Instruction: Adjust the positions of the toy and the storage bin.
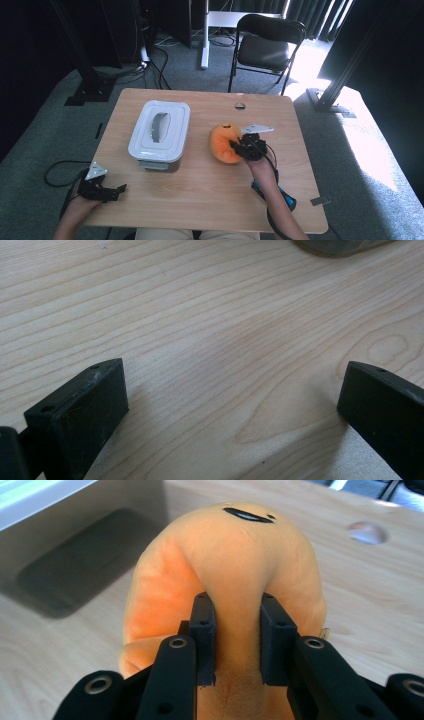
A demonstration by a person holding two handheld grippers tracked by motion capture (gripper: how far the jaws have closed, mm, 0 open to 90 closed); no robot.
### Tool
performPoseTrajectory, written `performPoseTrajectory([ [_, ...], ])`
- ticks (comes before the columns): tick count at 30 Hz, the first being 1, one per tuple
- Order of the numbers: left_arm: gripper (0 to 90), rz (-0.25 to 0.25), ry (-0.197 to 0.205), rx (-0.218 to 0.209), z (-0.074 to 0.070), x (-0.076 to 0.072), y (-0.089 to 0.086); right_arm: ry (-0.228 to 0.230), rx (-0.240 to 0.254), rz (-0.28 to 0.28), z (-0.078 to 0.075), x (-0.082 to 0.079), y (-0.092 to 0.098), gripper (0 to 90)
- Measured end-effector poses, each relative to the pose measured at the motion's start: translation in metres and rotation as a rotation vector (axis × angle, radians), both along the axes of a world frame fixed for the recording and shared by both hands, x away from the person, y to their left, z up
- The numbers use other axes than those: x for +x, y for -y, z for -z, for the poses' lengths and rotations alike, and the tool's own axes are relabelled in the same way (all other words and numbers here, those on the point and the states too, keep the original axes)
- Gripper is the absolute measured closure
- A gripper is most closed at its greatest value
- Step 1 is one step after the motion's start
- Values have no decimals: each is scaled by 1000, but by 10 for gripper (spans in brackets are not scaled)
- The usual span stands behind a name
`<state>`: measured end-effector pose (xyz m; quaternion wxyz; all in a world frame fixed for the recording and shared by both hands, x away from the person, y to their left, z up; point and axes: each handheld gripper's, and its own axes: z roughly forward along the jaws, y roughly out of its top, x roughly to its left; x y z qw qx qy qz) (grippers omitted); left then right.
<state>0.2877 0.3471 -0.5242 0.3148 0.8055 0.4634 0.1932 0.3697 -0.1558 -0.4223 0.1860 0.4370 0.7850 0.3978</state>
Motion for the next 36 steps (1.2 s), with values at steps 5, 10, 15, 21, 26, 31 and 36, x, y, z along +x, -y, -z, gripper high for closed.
performPoseTrajectory([
  [5,4,0,0,0,0,0,0,25,-4,64,-10,7,24,725],
  [10,4,-1,-1,-1,0,0,0,32,-1,116,-16,11,45,725],
  [15,4,-1,-1,-1,0,0,0,36,-2,156,-20,16,65,724],
  [21,4,-1,-1,-1,0,0,0,48,-3,200,-22,23,87,725],
  [26,4,-2,-1,-2,0,0,0,42,0,231,-22,28,98,725],
  [31,4,-4,-1,-1,0,0,0,34,-13,256,-20,36,111,725],
  [36,4,-4,-1,-2,0,0,0,33,-16,275,-20,43,119,725],
])
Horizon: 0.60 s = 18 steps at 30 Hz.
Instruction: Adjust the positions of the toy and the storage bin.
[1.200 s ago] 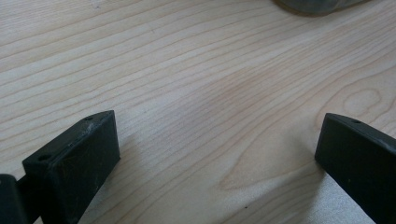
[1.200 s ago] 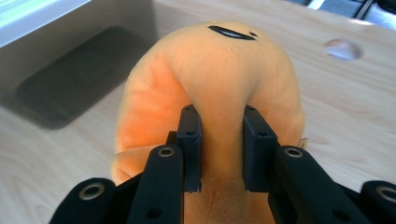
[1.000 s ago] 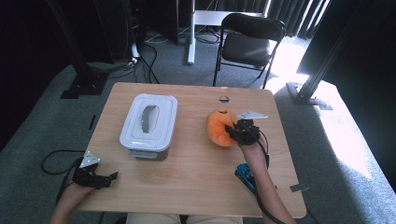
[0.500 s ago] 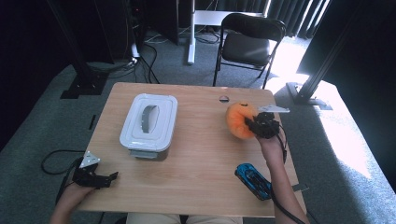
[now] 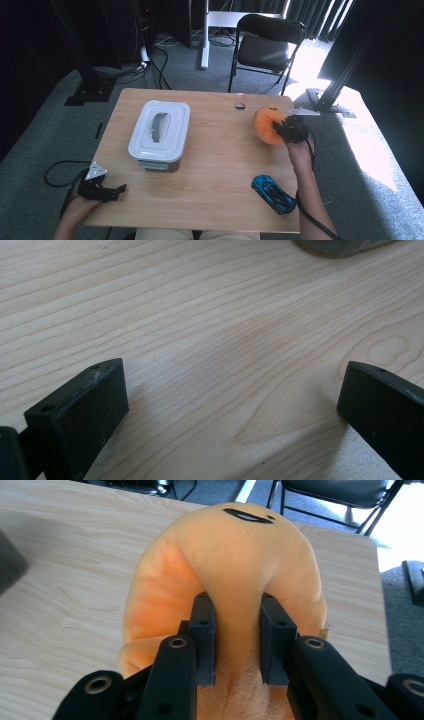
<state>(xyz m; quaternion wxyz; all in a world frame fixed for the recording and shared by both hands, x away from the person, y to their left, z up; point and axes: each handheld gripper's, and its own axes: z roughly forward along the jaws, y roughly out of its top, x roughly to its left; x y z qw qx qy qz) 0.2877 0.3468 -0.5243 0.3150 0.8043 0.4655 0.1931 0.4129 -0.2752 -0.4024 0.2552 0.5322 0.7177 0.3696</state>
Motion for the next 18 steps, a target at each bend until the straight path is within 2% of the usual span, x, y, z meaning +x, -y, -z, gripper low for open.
performPoseTrajectory([
  [9,4,-1,0,0,0,0,0,-8,5,39,3,11,13,724],
  [12,4,-1,0,0,0,0,0,-13,4,56,7,16,19,725],
  [15,4,-1,0,0,0,0,0,-38,12,72,14,23,23,724],
  [18,4,-1,0,0,0,0,0,-37,8,78,18,27,24,724],
])
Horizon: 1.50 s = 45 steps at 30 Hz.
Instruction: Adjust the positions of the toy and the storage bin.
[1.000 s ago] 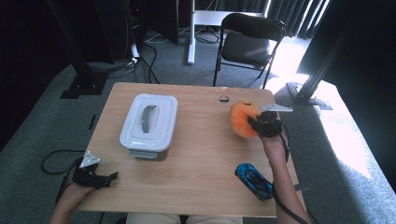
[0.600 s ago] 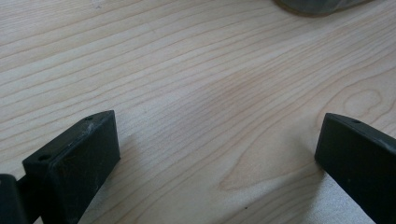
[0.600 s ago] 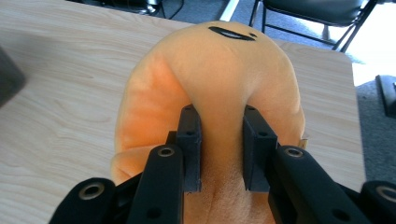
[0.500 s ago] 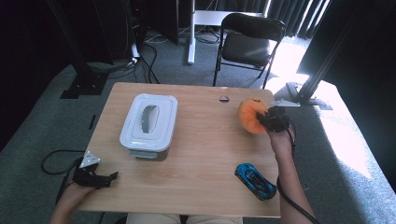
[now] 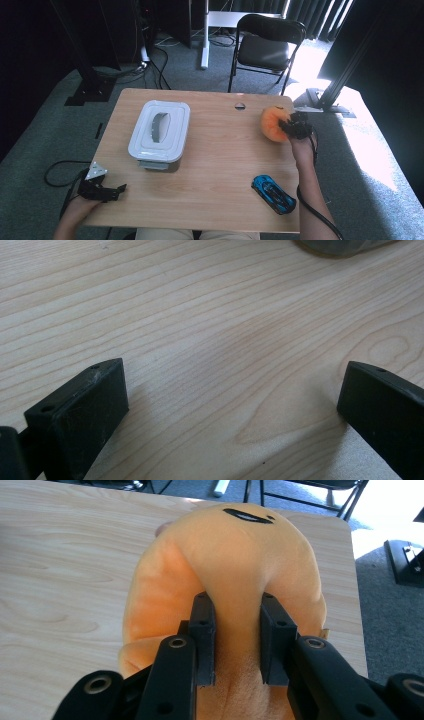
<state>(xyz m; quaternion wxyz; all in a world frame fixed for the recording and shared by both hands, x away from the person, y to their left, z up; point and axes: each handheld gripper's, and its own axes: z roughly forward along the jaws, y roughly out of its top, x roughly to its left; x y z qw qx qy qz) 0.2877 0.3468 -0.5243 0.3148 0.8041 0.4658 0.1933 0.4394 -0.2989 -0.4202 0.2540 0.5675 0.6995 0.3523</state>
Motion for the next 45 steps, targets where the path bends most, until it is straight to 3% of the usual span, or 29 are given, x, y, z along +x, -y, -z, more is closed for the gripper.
performPoseTrajectory([
  [6,5,0,0,0,0,0,0,-27,-1,34,14,10,4,723],
  [11,5,0,-1,0,0,0,0,-62,-31,58,23,10,8,723],
  [16,5,0,0,0,0,0,0,-56,-2,65,32,7,12,687],
  [18,5,0,0,0,0,0,0,-55,24,54,34,6,14,599],
  [21,5,0,0,0,0,0,0,-51,30,53,33,6,14,585],
  [23,5,0,-1,1,0,0,0,-51,45,42,29,4,17,494],
  [25,5,-1,-1,1,0,0,0,-49,45,40,28,3,17,472],
  [27,5,-2,-2,1,0,0,0,-30,42,49,24,0,17,429],
  [30,5,-6,-2,1,0,0,1,2,101,54,17,-6,19,343],
  [32,5,-10,-2,0,0,0,1,38,55,67,11,-13,15,190],
  [35,5,-9,-3,-14,-1,1,1,71,62,51,9,-17,11,131],
  [37,4,-13,-7,-28,-1,2,1,82,66,36,8,-21,8,128],
  [40,5,-24,-7,-50,-1,4,2,114,122,-4,8,-34,-4,129],
  [45,5,-28,13,-32,-2,9,6,96,110,-35,8,-41,-20,133],
])
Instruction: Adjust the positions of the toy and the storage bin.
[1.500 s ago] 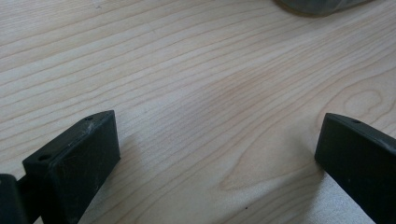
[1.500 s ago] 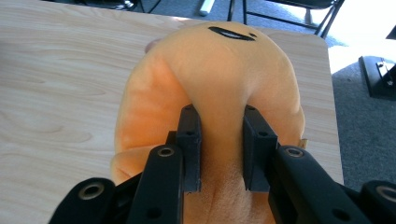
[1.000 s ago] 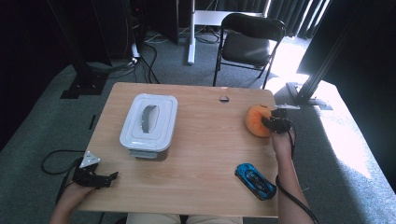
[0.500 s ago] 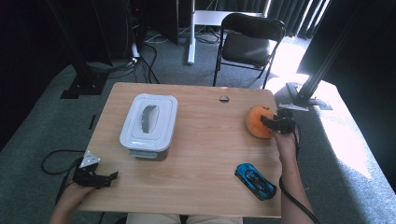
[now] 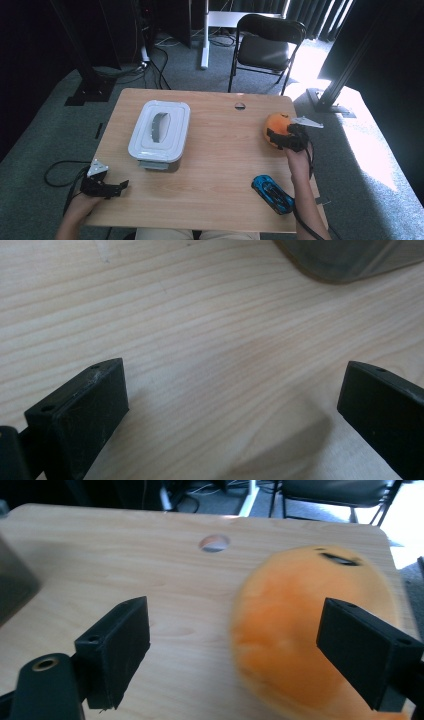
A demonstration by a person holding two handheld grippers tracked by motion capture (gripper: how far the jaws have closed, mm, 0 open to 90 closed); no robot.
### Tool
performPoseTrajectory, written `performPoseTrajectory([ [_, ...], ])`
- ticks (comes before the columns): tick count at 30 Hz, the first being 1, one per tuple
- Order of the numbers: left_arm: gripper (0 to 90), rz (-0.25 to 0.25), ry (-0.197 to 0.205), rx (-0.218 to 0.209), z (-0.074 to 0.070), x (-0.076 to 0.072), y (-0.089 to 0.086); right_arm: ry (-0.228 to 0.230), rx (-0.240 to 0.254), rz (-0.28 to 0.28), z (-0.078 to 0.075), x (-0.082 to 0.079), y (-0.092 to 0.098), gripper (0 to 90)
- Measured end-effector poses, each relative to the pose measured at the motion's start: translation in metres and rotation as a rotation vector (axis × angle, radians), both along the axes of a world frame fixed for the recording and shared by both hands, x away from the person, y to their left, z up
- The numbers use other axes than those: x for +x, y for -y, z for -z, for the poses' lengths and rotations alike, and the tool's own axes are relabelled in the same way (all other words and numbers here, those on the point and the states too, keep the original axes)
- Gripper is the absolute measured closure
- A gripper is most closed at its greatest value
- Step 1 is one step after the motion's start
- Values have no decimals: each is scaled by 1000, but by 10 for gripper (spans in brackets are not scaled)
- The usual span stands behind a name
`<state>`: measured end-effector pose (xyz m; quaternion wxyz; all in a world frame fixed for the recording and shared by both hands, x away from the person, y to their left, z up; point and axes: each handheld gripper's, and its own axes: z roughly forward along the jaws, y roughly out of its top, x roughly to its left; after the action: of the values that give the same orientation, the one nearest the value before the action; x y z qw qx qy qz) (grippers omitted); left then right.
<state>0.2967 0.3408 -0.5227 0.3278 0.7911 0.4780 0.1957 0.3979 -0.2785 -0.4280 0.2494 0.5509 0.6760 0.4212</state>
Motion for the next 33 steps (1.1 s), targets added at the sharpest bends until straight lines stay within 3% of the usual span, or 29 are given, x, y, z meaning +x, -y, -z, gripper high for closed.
performPoseTrajectory([
  [2,5,1,-1,1,0,2,2,-3,-13,-41,0,-5,-15,137],
  [6,5,-18,6,-1,-1,6,4,-21,-25,-66,1,-9,-24,137],
  [8,5,-17,7,-19,-2,7,5,-11,-26,-84,4,-19,-30,142],
  [11,5,-10,1,-3,-2,8,5,-4,25,-134,9,-27,-30,142],
  [14,5,-19,5,-11,-5,8,4,0,29,-173,12,-33,-31,142],
  [16,5,-18,13,-20,-7,6,5,5,73,-212,13,-39,-31,140],
  [17,5,-17,15,-21,-8,5,6,8,69,-225,14,-43,-31,139],
  [20,5,-3,16,-17,-8,1,7,-85,32,-283,16,-57,-36,138],
  [22,5,1,12,-9,-7,-2,7,-87,-38,-327,21,-71,-39,130],
  [24,5,5,-1,-2,-5,-3,6,-93,-49,-352,27,-82,-38,125],
  [27,5,4,-10,1,-1,-5,6,-126,-28,-354,35,-93,-31,122],
  [33,5,11,-20,6,1,-6,6,-153,-60,-261,47,-112,-12,142],
])
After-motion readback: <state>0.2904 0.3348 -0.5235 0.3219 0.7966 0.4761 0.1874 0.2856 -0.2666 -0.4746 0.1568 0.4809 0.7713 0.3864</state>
